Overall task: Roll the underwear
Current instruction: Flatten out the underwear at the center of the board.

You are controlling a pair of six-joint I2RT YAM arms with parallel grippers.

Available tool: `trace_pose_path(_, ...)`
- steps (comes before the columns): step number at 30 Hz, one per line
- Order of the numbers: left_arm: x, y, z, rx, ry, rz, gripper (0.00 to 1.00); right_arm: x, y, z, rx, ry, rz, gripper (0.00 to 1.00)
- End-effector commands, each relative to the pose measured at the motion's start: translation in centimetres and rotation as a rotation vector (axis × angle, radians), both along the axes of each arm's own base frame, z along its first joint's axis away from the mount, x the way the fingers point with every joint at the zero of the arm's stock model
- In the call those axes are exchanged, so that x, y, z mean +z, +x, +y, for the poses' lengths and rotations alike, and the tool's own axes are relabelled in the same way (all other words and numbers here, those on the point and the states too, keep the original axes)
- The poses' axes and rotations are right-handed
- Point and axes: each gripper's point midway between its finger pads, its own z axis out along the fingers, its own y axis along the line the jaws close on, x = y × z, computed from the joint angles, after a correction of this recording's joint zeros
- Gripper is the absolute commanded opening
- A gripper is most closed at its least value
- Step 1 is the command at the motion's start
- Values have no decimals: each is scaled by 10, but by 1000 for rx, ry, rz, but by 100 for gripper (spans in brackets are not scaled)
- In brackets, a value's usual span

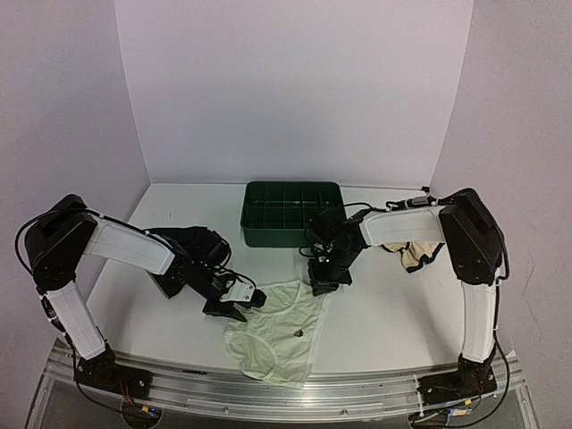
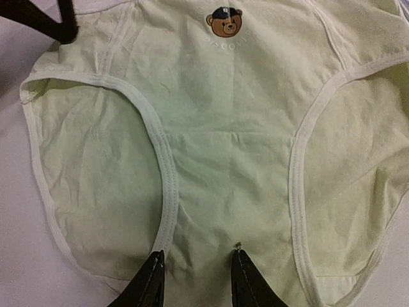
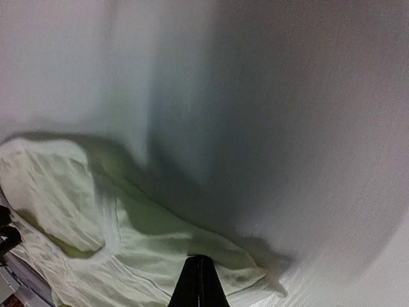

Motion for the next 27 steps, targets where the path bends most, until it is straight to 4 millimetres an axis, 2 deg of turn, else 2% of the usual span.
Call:
trace_pose_path(1,-10,19,1,-28,-3,-109,35,-8,27,4,-39,3,-26,0)
trace_pose_path(7,-15,50,3,12,-11,-153,35,-18,64,7,-50,5,-47,0)
trace_pose_path(10,-8,68,1,23,-28,-184,37,-15,82,13,-26,22,-62,0)
trace_pose_path(13,6,74,-5,5,-47,-180,43,10,98,27,46,75,-121,3)
trace_pose_path(17,31,53,-6,-85,-83,-134,56,77,103,46,169,199,-245,20)
trace_pose_path(19,46,37,-2,-143,-111,-116,63,113,93,45,242,225,-326,36)
trace_pose_path(20,51,30,0,-169,-121,-116,66,123,85,42,287,222,-360,43)
trace_pose_path(23,57,11,11,-251,-128,-123,69,130,46,30,432,197,-435,51)
trace_pose_path(27,48,-11,26,-329,-107,-108,64,117,-25,28,699,222,-533,58)
